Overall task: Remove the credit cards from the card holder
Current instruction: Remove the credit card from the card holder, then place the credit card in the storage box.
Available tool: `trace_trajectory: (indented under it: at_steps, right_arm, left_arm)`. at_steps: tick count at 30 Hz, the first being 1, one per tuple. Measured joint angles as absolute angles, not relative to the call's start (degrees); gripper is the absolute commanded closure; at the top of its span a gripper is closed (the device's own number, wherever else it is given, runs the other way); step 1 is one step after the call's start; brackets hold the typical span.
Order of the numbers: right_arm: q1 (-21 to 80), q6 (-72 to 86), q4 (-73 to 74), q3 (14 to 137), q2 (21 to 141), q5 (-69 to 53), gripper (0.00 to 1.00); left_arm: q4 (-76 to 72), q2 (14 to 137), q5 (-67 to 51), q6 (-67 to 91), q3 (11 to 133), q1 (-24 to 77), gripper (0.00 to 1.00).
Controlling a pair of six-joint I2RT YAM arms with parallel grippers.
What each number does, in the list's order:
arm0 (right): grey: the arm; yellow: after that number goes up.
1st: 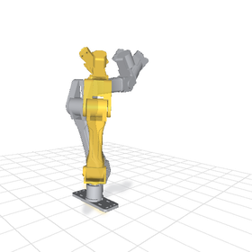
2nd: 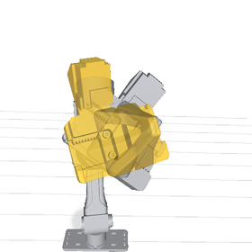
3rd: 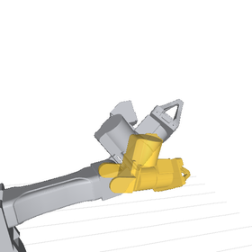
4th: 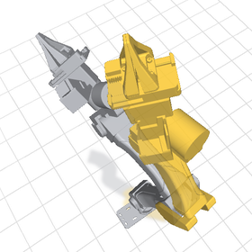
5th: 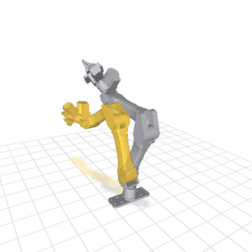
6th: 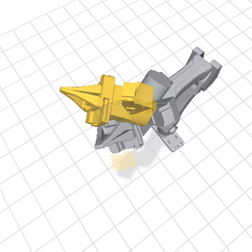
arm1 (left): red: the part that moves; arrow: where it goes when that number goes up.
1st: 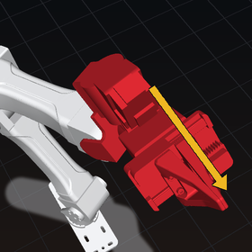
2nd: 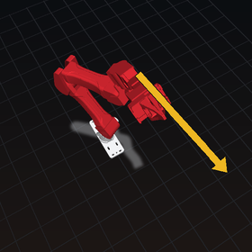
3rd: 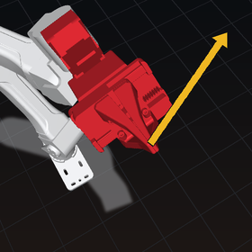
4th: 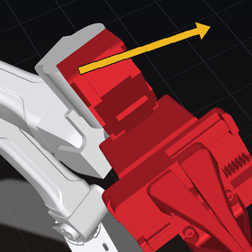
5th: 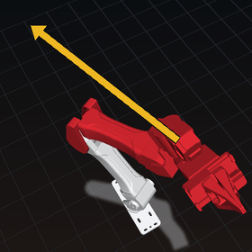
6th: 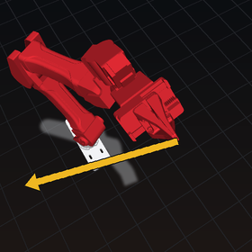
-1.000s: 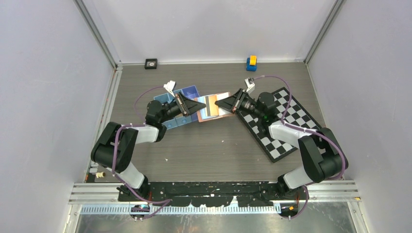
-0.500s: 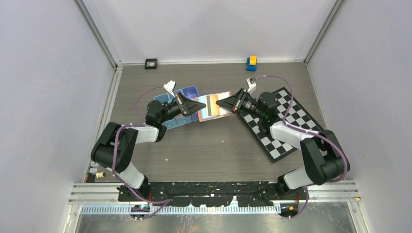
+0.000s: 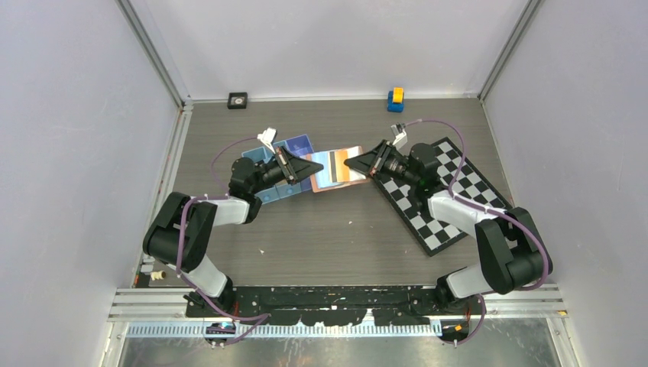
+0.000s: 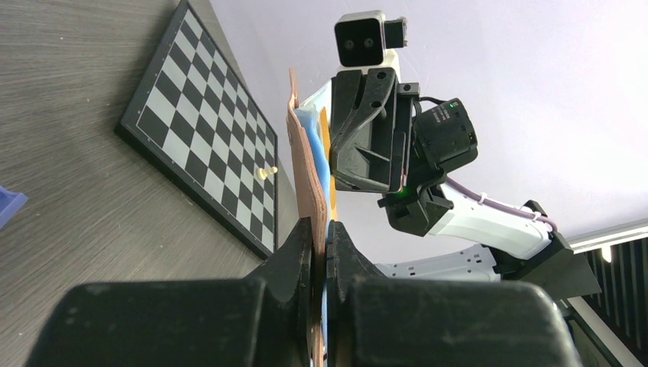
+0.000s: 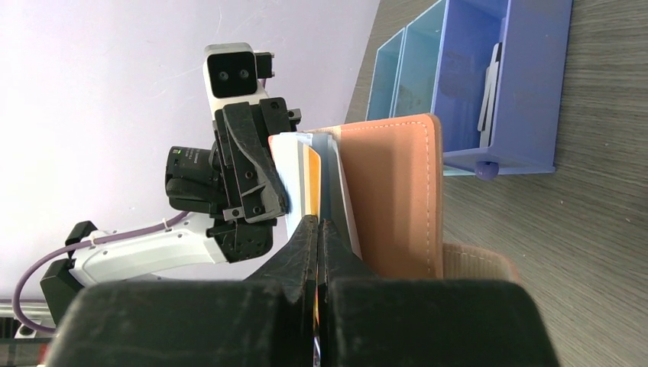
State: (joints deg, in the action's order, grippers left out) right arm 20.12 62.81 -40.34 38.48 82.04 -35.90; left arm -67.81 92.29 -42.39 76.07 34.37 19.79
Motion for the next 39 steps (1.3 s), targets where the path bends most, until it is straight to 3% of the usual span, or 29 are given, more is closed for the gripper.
trace_trajectory:
  at_steps: [24,39]
  right_arm:
    - [15.51,62.13,-36.07,37.60,77.30,-32.99,0.99]
    - [18.33,61.56,-35.94,38.89,82.56,-33.08,0.99]
  left_arm:
    - [-65.21,87.15,-41.89,75.57,32.21,16.16,1.00]
    - [-32.58,45.58,-16.80,59.53,23.88,10.83,1.00]
